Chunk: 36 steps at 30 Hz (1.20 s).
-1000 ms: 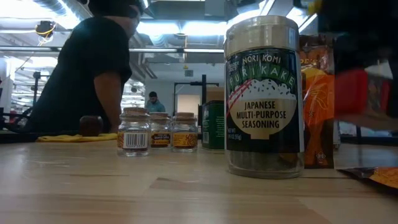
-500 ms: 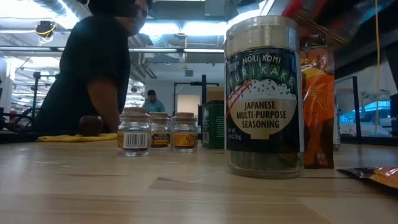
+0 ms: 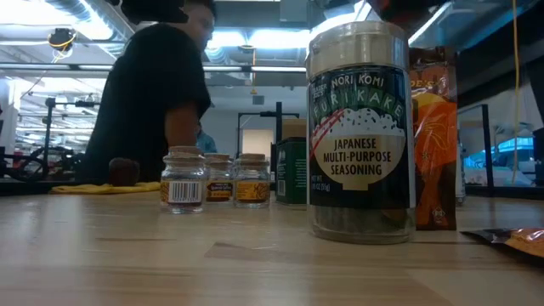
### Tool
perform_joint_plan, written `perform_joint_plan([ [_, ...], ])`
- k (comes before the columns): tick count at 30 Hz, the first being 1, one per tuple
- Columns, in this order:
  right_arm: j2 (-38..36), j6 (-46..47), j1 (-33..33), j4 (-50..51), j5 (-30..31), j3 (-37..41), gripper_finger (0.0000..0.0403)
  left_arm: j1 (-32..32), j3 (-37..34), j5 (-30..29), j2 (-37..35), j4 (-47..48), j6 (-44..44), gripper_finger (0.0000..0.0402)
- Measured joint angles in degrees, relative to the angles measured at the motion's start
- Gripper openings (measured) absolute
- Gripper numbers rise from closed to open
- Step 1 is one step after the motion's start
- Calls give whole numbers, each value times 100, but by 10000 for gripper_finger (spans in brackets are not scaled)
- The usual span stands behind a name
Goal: Shelf spices
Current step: Put the red seasoning can on the shelf and align it with the other red seasoning can
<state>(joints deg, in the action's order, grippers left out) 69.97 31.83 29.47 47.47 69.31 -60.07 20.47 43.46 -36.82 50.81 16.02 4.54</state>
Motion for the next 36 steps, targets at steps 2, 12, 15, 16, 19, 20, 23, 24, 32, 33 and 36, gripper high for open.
perform_joint_plan([
  [2,-130,411,-173,-94,260,279,295,0,0,0,0,-7,-41,249],
  [12,-435,2359,-1229,-1112,1110,1791,295,0,0,0,0,-219,-278,249],
  [15,-408,2237,-1589,-1772,1064,2097,295,0,0,0,0,-213,-313,249],
  [16,-408,2156,-1707,-1978,1012,2180,295,0,0,0,0,-211,-313,249],
  [19,-408,1655,-2118,-2648,563,2335,295,0,0,0,-2,-211,-304,249],
  [20,-408,1381,-2265,-2860,345,2371,295,0,0,0,-2,-211,-303,249],
  [23,-408,417,-2712,-3869,-376,2485,295,0,0,0,-2,-209,-304,249],
  [24,-408,60,-2830,-4303,-511,2528,295,0,0,0,-2,-207,-299,249],
  [32,-410,-1305,-3421,-6537,-717,3079,295,0,0,0,-2,-131,-247,249],
  [33,-407,-1309,-3521,-6839,-788,3257,295,0,0,0,-2,-132,-245,249],
  [36,-318,-1521,-3686,-8050,-926,3920,295,0,0,0,-2,-134,-240,249],
])
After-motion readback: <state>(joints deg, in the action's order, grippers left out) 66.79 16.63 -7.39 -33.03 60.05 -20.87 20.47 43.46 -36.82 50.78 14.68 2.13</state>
